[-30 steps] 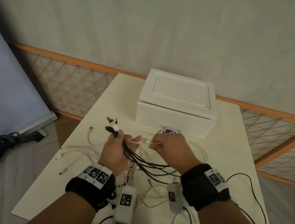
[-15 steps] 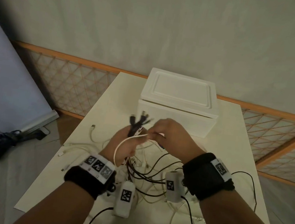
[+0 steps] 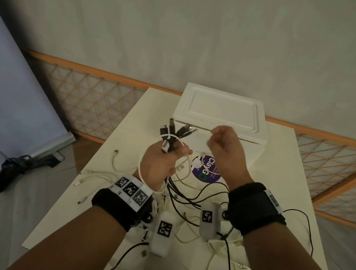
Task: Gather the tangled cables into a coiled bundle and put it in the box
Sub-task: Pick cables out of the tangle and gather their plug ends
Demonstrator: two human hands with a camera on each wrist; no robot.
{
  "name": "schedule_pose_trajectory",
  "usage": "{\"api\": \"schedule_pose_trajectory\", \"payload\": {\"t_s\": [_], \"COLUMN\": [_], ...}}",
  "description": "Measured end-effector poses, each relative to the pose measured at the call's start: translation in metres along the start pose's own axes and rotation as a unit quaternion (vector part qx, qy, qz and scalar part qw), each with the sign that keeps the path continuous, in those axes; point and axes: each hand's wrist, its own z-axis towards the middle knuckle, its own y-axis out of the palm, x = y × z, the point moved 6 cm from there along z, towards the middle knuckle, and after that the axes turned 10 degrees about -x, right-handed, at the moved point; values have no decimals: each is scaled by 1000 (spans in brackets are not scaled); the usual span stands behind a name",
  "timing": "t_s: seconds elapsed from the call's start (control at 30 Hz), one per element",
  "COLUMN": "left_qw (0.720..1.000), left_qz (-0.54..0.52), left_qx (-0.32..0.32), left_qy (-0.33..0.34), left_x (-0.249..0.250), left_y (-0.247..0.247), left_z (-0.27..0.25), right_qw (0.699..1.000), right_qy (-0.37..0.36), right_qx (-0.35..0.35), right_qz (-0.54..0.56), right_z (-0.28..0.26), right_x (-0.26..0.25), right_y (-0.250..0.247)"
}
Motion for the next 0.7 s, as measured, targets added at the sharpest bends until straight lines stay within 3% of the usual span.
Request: {"api": "schedule_pose_trajectory", "payload": {"t_s": [0.03,0.1,0.13,0.17,0.23,0.33,0.4,0.5,0.63,0.7], "left_qw": [1000,998,996,996,998,997,987,975,976,974], "left_qz": [-26,-66,-81,-87,-68,29,106,164,146,154], "left_qx": [3,12,18,20,1,-41,-50,-14,19,23], "left_qy": [6,17,22,25,14,-59,-114,-151,-163,-162], "left_x": [1,0,-1,-4,-11,-33,-59,-80,-77,-77], "left_y": [-1,-3,-5,-6,-6,-8,-17,-38,-52,-58], "left_z": [1,4,5,6,5,1,0,1,5,9], "right_qw": [993,921,900,908,953,990,997,978,986,979], "right_qy": [47,93,88,82,96,49,-13,-61,-145,-155], "right_qx": [-88,-316,-356,-344,-256,-130,-70,-2,80,134], "right_qz": [-68,-209,-237,-226,-132,-34,35,198,35,26], "right_z": [-1,-15,-21,-22,-16,-3,4,8,1,-1], "right_x": [15,39,43,42,31,2,-30,-60,-75,-74], "right_y": [12,47,56,59,52,29,14,-8,-28,-40]}}
